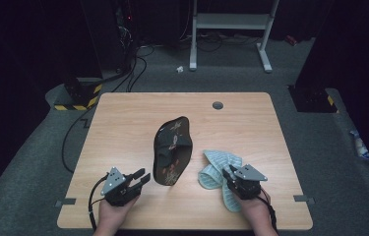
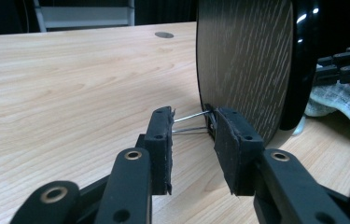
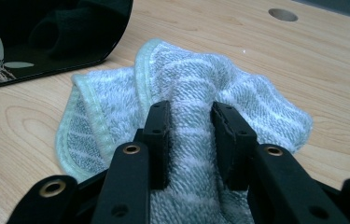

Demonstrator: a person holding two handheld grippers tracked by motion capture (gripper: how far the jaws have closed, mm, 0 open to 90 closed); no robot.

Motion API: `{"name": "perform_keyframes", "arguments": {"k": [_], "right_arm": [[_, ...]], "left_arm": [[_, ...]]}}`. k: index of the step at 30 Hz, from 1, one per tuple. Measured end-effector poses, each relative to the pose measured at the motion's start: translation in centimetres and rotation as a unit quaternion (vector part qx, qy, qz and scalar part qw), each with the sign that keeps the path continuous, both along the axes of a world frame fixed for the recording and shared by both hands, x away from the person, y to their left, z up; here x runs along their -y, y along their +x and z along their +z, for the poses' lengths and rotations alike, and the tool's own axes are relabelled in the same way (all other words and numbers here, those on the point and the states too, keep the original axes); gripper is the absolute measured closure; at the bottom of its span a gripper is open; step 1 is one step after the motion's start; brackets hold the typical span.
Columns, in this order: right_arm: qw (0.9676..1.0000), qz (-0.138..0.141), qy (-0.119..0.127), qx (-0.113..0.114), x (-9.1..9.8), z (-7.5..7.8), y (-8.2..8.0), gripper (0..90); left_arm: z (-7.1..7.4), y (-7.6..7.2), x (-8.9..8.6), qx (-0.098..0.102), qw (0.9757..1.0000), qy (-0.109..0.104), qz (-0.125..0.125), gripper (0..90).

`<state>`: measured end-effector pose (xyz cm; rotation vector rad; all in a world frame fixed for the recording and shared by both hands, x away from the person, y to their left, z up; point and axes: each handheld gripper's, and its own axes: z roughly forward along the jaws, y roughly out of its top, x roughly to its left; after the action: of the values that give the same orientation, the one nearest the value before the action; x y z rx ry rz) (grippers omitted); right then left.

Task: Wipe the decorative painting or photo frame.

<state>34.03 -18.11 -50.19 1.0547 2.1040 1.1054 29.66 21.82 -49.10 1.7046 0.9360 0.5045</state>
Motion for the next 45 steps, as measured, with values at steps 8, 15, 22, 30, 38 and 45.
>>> {"name": "perform_keyframes", "arguments": {"k": [8,15,22,30,38,45], "right_arm": [[1.0,-0.002,0.0,0.001,0.2,0.0,-0.2,67.5],[1.0,-0.008,0.0,0.001,0.5,0.0,-0.4,67.5],[0.9999,-0.015,0.002,0.0,0.7,0.0,-0.7,67.5],[0.9998,-0.02,0.001,-0.001,1.0,-0.1,-1.1,67.5],[0.9997,-0.023,0.0,-0.001,1.2,-0.1,-1.6,67.5],[0.9996,-0.029,-0.001,0.0,1.6,-0.1,-1.9,67.5]], "left_arm": [[-0.4,0.2,1.3,-0.006,0.9997,0.008,-0.024,69.6],[-0.6,0.1,2.3,-0.008,0.9991,0.01,-0.041,69.9],[-0.7,0.1,3.6,-0.008,0.9976,0.018,-0.067,69.3],[-0.9,0.4,4.8,-0.011,0.9962,0.021,-0.084,66.9],[-1.1,0.9,6.3,-0.014,0.9944,0.026,-0.101,63.7],[-1.3,1.8,6.5,-0.014,0.9946,0.042,-0.094,61.3]]}}
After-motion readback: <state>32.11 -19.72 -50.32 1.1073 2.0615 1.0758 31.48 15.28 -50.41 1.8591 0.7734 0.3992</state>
